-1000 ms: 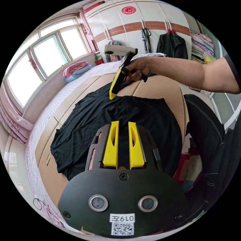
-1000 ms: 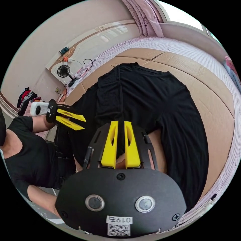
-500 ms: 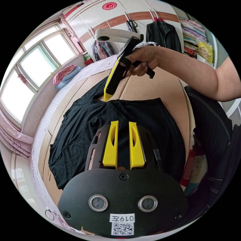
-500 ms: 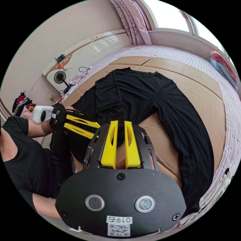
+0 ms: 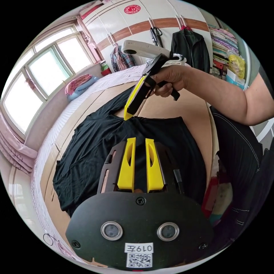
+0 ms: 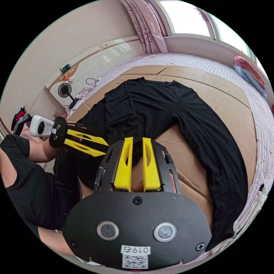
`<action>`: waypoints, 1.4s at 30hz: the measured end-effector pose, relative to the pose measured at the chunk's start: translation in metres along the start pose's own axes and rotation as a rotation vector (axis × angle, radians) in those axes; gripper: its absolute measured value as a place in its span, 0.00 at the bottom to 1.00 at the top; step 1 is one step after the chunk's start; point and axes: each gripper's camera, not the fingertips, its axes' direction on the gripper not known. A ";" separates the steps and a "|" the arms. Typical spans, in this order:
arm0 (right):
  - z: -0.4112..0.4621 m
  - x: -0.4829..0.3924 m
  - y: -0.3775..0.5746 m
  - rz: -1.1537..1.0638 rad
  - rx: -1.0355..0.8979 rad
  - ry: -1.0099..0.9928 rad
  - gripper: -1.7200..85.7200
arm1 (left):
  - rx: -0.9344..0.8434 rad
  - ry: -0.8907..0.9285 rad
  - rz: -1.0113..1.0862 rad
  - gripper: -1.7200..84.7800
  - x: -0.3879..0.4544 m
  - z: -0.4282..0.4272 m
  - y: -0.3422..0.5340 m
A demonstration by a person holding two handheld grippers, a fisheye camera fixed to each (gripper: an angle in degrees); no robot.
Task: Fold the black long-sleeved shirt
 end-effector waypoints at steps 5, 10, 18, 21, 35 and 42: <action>0.006 0.006 0.008 0.023 -0.019 -0.004 0.08 | -0.040 -0.034 0.006 0.05 0.002 0.005 0.002; 0.007 0.009 0.014 0.030 -0.019 -0.004 0.07 | -0.055 -0.057 0.061 0.06 0.011 0.009 -0.006; 0.009 0.014 0.020 0.039 -0.031 0.008 0.02 | -0.073 -0.078 0.050 0.04 0.010 0.017 -0.014; 0.010 0.015 0.022 0.033 -0.030 0.001 0.01 | -0.069 -0.065 0.024 0.04 0.006 0.018 -0.013; -0.006 0.011 0.026 -0.004 0.031 0.076 0.01 | 0.038 -0.019 -0.085 0.03 -0.007 0.009 -0.012; 0.000 0.015 0.023 0.000 -0.018 0.096 0.01 | -0.014 0.014 -0.088 0.03 -0.011 0.031 -0.004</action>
